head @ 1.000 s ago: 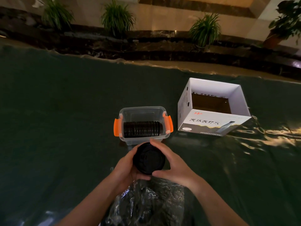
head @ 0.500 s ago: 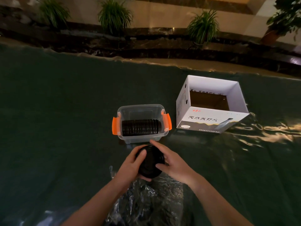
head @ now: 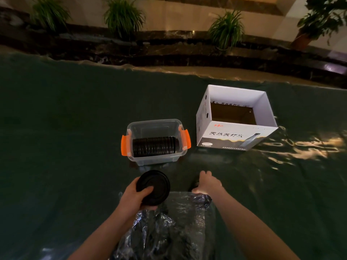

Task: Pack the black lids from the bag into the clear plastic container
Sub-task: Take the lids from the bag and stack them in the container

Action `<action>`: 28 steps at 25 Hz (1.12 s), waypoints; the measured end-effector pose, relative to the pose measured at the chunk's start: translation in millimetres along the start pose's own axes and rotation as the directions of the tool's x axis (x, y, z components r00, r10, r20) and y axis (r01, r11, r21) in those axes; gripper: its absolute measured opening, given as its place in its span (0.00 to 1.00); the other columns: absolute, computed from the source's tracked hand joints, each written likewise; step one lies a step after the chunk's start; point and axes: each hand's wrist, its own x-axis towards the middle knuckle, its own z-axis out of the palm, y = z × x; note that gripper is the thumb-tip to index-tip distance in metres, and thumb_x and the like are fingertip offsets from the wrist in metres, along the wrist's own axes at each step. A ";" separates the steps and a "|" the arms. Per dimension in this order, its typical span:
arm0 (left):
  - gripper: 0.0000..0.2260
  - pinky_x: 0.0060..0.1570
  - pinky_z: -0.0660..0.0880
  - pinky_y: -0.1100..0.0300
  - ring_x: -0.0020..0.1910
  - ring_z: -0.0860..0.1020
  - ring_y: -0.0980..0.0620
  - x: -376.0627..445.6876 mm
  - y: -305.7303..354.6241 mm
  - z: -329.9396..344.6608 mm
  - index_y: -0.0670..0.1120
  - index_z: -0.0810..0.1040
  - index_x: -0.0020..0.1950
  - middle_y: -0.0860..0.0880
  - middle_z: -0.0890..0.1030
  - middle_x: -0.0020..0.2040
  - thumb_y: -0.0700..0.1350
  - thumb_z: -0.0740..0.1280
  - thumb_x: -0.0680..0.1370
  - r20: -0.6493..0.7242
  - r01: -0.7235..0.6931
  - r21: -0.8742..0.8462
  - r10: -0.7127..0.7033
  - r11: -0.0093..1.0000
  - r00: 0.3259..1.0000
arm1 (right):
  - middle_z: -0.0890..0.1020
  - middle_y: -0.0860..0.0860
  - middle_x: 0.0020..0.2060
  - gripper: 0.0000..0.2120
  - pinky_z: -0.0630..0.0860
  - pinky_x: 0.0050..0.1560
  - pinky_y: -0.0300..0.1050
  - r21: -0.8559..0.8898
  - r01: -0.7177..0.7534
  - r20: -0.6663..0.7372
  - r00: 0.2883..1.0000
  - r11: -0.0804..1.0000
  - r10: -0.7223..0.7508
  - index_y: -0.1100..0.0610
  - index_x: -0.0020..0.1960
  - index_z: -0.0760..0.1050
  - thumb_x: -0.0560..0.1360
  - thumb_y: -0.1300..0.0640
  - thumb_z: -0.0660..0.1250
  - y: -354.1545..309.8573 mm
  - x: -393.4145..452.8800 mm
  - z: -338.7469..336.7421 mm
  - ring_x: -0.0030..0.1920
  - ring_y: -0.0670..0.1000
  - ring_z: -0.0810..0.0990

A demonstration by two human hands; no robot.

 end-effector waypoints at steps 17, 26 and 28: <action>0.14 0.33 0.81 0.52 0.50 0.84 0.45 -2.7 8.0 8.4 0.50 0.76 0.61 0.44 0.80 0.59 0.45 0.69 0.76 0.176 0.071 0.008 -0.072 0.997 0.982 | 0.85 0.45 0.49 0.16 0.77 0.56 0.37 0.703 0.629 -0.323 0.698 0.332 -0.639 0.47 0.50 0.82 0.71 0.67 0.71 -29.6 -100.5 -89.7 0.54 0.45 0.82; 0.21 0.46 0.83 0.50 0.54 0.83 0.49 -9.8 14.6 8.3 0.57 0.85 0.50 0.48 0.85 0.54 0.67 0.59 0.73 0.208 0.131 0.029 -0.134 0.991 0.969 | 0.81 0.42 0.43 0.09 0.73 0.53 0.31 0.216 0.894 -0.252 0.438 0.392 -0.863 0.52 0.44 0.80 0.68 0.63 0.75 -94.9 -132.7 -66.7 0.47 0.38 0.78; 0.24 0.46 0.83 0.45 0.51 0.84 0.46 -11.0 16.4 7.1 0.59 0.85 0.49 0.47 0.86 0.52 0.71 0.57 0.70 0.221 0.109 0.066 -0.121 0.992 0.968 | 0.76 0.41 0.43 0.09 0.73 0.52 0.34 0.118 0.906 -0.285 0.422 0.405 -0.861 0.51 0.45 0.79 0.68 0.60 0.76 -97.2 -130.6 -61.4 0.47 0.39 0.75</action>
